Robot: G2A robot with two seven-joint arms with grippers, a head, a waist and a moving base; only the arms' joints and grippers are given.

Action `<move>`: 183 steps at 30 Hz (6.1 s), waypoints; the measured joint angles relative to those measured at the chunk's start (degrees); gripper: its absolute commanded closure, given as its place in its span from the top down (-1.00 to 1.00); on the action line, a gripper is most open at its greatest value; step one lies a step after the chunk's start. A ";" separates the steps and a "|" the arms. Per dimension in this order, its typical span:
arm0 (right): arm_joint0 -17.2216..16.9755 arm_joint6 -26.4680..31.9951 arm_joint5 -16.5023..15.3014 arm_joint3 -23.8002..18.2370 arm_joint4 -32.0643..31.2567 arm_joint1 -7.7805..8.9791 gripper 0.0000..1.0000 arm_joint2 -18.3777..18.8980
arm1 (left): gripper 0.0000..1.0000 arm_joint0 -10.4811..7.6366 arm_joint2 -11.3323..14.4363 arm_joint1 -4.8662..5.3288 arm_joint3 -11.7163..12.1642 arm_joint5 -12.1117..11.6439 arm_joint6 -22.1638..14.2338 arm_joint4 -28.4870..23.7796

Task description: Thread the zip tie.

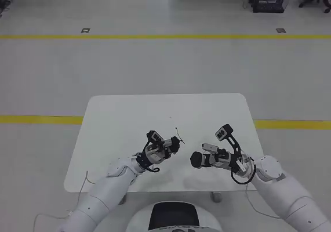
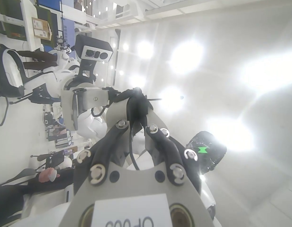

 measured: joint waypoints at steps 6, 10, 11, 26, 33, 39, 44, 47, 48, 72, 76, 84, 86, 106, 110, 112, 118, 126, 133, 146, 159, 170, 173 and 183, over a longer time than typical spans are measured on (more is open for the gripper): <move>-0.25 -0.16 -0.20 0.68 3.58 -0.87 1.00 -0.73 | -1.00 0.98 0.61 -0.13 -1.26 1.89 0.01 -1.84; 0.41 1.45 -0.20 1.64 4.37 -1.32 1.00 -0.92 | -1.00 0.73 0.85 -0.13 -0.93 2.08 -1.30 -1.49; 0.43 1.53 -0.20 1.66 4.36 -1.33 1.00 -0.93 | -1.00 0.57 0.90 -0.10 -0.86 1.82 -1.70 -0.82; -0.53 0.43 -0.20 1.02 5.86 -2.08 1.00 -0.31 | -1.00 1.38 1.04 -0.18 -2.16 4.46 -1.99 -3.94; -0.60 1.97 -0.20 1.58 6.79 -2.70 0.58 0.07 | -1.00 1.25 1.15 -0.33 -1.78 4.88 -2.93 -5.30; -0.52 2.75 -0.07 2.15 6.75 -3.29 -0.04 -0.11 | -1.00 1.02 1.30 -0.39 -1.42 4.83 -3.18 -5.12; 0.03 2.73 0.65 2.64 5.89 -3.75 -0.14 -0.55 | -1.00 0.92 1.58 -0.40 -1.52 5.04 -3.05 -4.27; 0.16 2.61 0.78 2.83 5.60 -3.95 -0.20 -0.59 | -1.00 0.91 1.58 -0.38 -1.54 5.12 -3.00 -4.14; 0.19 2.57 0.83 2.89 5.50 -4.03 -0.22 -0.56 | -1.00 0.90 1.57 -0.37 -1.54 5.17 -2.99 -4.10; -0.36 3.67 1.30 3.42 4.48 -5.21 -0.72 0.76 | -1.00 1.01 1.85 -0.22 -1.72 6.06 -3.00 -3.14; -0.40 3.96 1.42 3.50 4.35 -5.37 -0.78 1.00 | -1.00 0.98 1.92 -0.21 -1.75 6.11 -2.94 -3.05; -0.50 4.26 1.81 3.57 4.03 -5.66 -0.82 1.57 | -1.00 0.92 2.03 -0.21 -1.76 6.16 -2.95 -3.07; -0.51 4.35 1.91 3.58 3.95 -5.73 -0.78 1.68 | -1.00 0.88 2.04 -0.21 -1.76 6.17 -2.97 -3.07; -0.22 4.48 2.89 4.31 3.26 -6.57 -0.80 2.35 | -1.00 0.81 1.81 -0.01 -2.21 6.63 -2.95 -2.93; -0.21 4.58 2.95 4.55 3.13 -6.75 -0.80 2.44 | -1.00 0.84 1.77 0.03 -2.19 6.67 -2.98 -2.97; -0.24 4.63 2.97 4.63 3.06 -6.81 -0.82 2.49 | -1.00 0.84 1.78 0.03 -2.14 6.67 -3.00 -2.98; -0.40 4.85 2.98 4.86 2.96 -7.02 -1.00 2.71 | -1.00 0.83 1.88 0.04 -2.03 6.64 -3.01 -2.96; -0.69 5.02 2.92 5.25 2.96 -7.27 -1.00 3.13 | -1.00 0.87 2.03 0.02 -1.93 6.40 -2.90 -3.01; -0.85 5.19 3.17 5.78 2.84 -7.43 -1.00 3.59 | -1.00 0.87 2.15 -0.01 -1.82 6.28 -2.81 -3.08; -0.69 5.02 3.96 6.97 1.75 -7.78 -1.00 4.00 | -1.00 0.78 2.35 -0.09 -1.53 6.22 -2.58 -3.45; -0.42 5.24 4.48 8.14 1.15 -8.23 -1.00 3.87 | -1.00 0.78 2.35 -0.09 -1.53 6.22 -2.58 -3.44; -0.30 5.28 4.92 8.61 0.47 -8.51 -1.00 3.90 | -1.00 0.78 2.35 -0.09 -1.53 6.22 -2.58 -3.44; -0.26 5.31 5.07 8.81 0.26 -8.59 -1.00 3.88 | -1.00 0.78 2.35 -0.09 -1.53 6.22 -2.58 -3.44; 0.16 5.46 5.59 9.59 -0.26 -8.90 -1.00 3.64 | -1.00 0.78 2.35 -0.09 -1.53 6.22 -2.58 -3.44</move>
